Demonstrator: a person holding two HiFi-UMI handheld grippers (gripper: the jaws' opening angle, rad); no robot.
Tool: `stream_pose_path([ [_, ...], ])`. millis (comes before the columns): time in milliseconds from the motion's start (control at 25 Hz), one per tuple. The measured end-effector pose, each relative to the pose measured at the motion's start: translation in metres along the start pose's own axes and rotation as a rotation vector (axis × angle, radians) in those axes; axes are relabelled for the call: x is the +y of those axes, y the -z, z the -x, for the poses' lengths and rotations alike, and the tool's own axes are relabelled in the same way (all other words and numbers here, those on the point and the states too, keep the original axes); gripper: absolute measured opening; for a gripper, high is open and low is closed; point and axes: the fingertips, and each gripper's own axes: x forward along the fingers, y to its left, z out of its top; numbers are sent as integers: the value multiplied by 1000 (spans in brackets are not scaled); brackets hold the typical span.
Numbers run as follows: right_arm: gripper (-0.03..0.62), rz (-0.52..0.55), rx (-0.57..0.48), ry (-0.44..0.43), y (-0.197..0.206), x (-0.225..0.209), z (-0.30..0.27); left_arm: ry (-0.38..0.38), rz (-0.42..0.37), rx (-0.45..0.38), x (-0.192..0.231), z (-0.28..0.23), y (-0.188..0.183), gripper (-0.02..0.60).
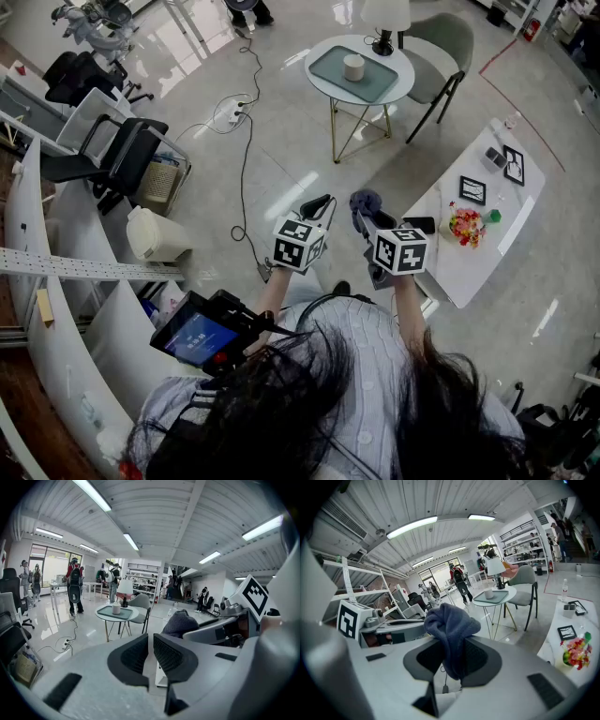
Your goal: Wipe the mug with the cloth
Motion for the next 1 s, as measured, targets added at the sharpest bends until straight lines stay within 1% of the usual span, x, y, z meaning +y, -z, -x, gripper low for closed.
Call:
stream_pose_path([
  [200,98,-1,-9,1,-3,-7,2,1,-1,2,-2,-5,-1,48],
  [400,98,-33,-35,-4,-5,-10,3,0,-2,6,-4,-5,0,48],
  [560,98,-43,-28,-9,-4,-12,-3,3,-12,21,-3,-6,1,48],
  [800,98,-45,-19,-11,-16,-18,-26,-1,7,21,18,-18,-4,48],
  [1000,98,-53,-11,8,-38,-33,-58,18,6,34,49,-47,-16,48],
])
